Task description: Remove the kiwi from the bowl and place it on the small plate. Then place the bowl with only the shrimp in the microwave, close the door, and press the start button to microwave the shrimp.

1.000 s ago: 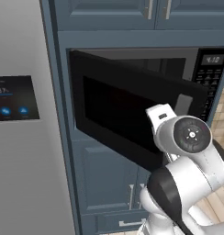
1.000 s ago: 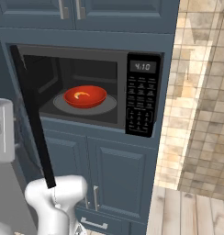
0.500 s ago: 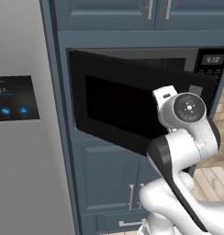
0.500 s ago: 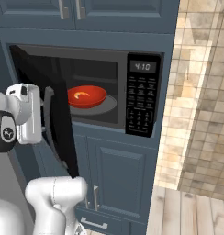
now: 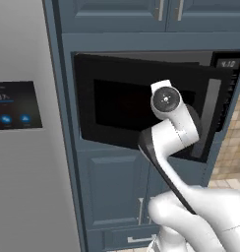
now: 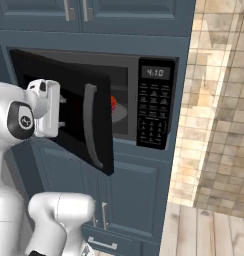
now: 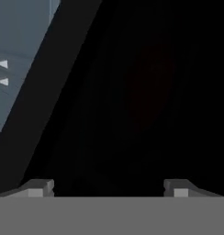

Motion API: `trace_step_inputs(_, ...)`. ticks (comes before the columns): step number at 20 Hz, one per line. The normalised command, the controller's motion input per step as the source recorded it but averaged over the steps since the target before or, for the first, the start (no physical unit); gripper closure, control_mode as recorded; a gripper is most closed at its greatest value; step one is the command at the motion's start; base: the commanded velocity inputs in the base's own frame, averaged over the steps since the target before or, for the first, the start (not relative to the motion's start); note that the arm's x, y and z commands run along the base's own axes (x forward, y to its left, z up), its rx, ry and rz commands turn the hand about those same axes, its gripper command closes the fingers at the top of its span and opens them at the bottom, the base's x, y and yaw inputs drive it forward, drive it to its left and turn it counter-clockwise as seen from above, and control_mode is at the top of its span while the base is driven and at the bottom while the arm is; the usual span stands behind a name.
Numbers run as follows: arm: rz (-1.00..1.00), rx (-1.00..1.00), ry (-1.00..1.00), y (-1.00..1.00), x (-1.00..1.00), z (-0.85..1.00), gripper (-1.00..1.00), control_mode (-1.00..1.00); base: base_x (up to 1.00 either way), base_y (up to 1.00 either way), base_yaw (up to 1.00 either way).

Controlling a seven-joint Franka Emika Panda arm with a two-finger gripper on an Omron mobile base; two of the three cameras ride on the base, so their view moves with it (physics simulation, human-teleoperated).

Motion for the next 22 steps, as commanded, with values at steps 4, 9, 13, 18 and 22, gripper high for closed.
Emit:
trace_step_inputs(4, -0.11, 0.03, -0.05, -0.08, 0.76, 0.00, -1.00, -1.00, 0.00, 0.00, 0.00)
trace_step_inputs(9, -0.03, 0.07, -0.03, -0.19, 0.76, 0.00, -1.00, -1.00, 0.00, 0.00, 0.00)
trace_step_inputs(13, 0.00, 0.10, -0.06, -0.12, 0.71, 0.00, -1.00, -1.00, 0.00, 0.00, 0.00)
trace_step_inputs(18, 0.06, 0.06, -0.04, 0.00, 0.66, -0.02, -1.00, -1.00, 0.00, 0.00, 0.00)
trace_step_inputs(22, 0.15, 0.01, 0.02, 0.00, 0.52, -0.10, -1.00, -1.00, 0.00, 0.00, 0.00)
